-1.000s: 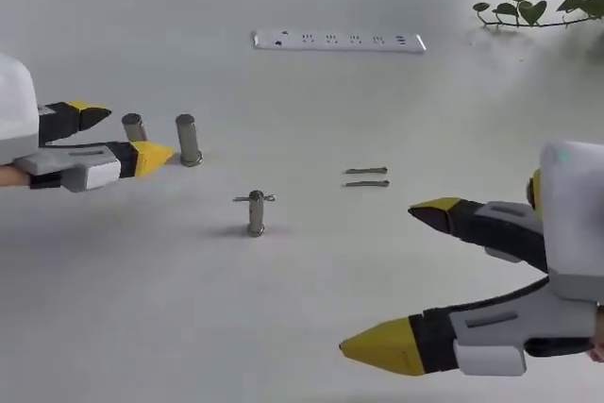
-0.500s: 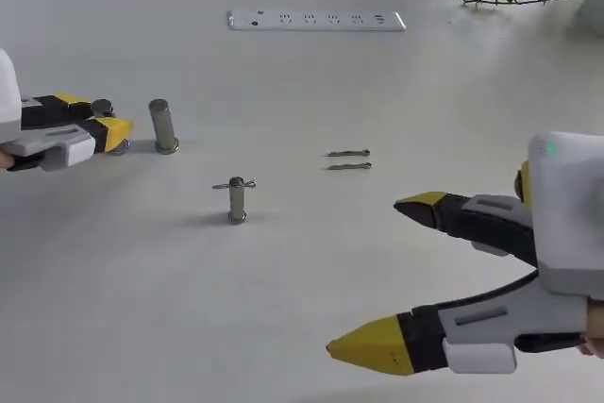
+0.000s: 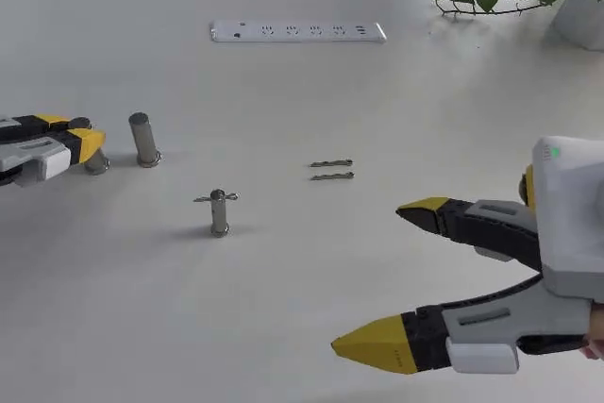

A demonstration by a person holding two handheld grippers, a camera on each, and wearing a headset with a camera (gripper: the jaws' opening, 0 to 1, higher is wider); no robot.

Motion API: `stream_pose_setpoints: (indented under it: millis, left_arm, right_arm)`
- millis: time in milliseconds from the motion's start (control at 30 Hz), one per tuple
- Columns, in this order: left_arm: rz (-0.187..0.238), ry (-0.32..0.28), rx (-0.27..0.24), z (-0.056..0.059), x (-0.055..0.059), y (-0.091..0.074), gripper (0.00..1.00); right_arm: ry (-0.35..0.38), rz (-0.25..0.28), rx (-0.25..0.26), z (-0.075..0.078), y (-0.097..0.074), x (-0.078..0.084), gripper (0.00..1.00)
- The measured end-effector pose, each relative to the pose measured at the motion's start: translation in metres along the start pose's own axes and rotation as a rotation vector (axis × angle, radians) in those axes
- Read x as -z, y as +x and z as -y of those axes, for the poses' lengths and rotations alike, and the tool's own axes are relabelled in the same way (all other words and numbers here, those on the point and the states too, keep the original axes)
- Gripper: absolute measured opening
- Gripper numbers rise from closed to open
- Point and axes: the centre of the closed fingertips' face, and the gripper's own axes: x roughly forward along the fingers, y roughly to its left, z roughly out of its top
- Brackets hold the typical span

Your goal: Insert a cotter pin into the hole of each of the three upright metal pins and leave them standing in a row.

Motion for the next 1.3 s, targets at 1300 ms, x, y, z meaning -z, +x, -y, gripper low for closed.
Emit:
stream_pose_setpoints:
  millis: [1300]
  left_arm:
    - [-0.023, 0.103, 0.194, 0.184, 0.019, -0.075, 0.1]
  right_arm:
    - [0.027, 0.062, 0.028, -0.005, -0.024, 0.019, 0.92]
